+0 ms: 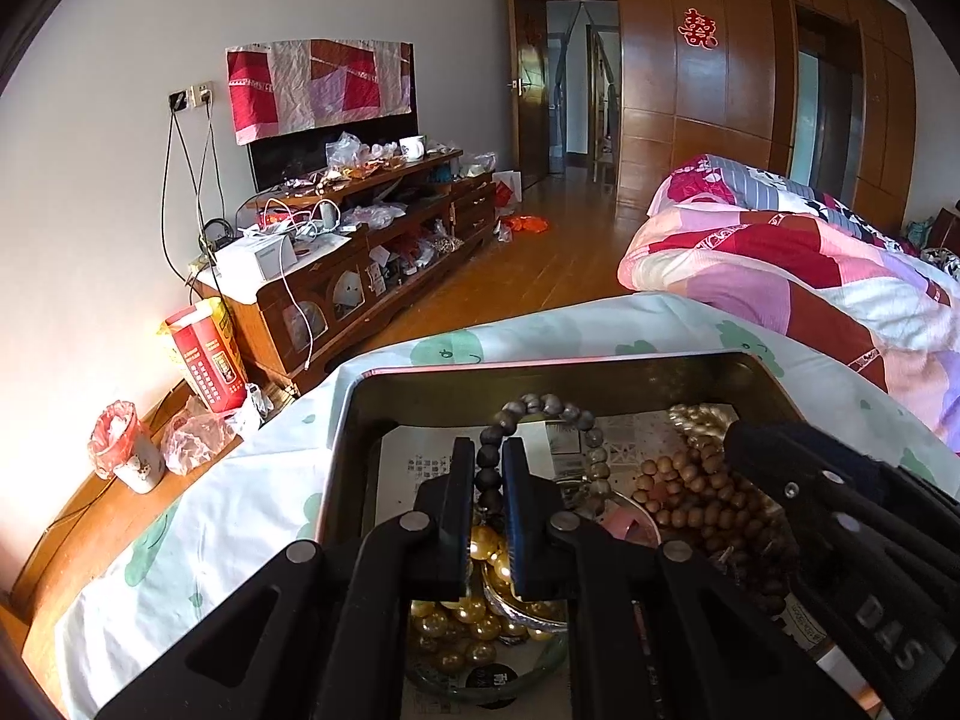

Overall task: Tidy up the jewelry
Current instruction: 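Open both tools in the tin and lift them out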

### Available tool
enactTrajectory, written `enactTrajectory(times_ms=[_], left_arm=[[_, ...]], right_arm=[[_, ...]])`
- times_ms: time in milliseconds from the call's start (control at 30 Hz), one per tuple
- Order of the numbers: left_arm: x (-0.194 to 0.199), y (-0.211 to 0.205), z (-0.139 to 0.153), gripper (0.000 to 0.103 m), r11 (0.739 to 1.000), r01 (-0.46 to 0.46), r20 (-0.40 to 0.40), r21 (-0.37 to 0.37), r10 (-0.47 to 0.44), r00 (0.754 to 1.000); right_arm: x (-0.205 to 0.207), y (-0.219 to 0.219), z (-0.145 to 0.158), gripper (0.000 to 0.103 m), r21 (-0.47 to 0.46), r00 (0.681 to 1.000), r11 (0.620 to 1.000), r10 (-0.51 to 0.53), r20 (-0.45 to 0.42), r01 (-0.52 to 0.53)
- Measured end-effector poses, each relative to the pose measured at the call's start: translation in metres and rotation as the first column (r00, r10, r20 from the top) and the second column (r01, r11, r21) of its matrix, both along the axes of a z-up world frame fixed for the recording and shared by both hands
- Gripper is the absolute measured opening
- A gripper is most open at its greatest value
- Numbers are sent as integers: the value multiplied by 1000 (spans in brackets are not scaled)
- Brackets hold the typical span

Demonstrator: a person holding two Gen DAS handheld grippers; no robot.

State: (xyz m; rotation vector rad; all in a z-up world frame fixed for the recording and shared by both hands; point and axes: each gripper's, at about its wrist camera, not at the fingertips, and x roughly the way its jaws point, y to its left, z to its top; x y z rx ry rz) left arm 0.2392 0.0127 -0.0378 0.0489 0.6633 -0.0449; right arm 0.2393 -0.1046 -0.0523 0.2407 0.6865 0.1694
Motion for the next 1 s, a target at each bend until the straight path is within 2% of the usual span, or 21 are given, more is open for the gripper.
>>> enactTrajectory(times_ms=[67,133,200,233,300,400,500,567,633,867,1000], left_arm=[[0,1,-1,11,1000,-2,-5,-5,2,1000],[1,1,-2,21,1000,-6,-9,-7,6,1000],[0,2,-3,55,1000,-22,-13,-7,22,1000],[-1,3,-2,60,999,-29,-9,-16,29,1000],[-5,6,0,63,998,-23,12,-54,24,1000],[-5,4,1,65,998,-29,16,-53,30,999],[-9,5,3,65,997,-35,43,-64,38,998],[-15,7,6,65,997,-36,66,-73,41,997],[-22,7,8,65,997,-37,85,-70,43,995],[-42,7,10,65,998,-38,113,-46,43,993],[-50,7,12,65,999,-37,134,-38,42,990]], right_arm=[[-3,1,3,49,1,1000,1000,1,23,-1],[-3,2,6,58,-17,999,1000,-15,37,16],[-5,2,7,58,-18,999,1000,-20,50,21],[-6,1,9,58,-16,998,999,-26,57,27],[-8,-3,12,58,-3,997,999,-43,71,43],[-14,-9,18,61,-6,991,996,-84,104,85],[-24,-15,25,71,-24,978,988,-149,143,154],[-35,-21,30,83,-41,965,977,-199,173,209],[-41,-21,32,88,-76,956,968,-221,192,239],[-60,-15,32,88,-184,946,947,-216,241,263],[-69,-18,31,88,-175,936,947,-214,280,269]])
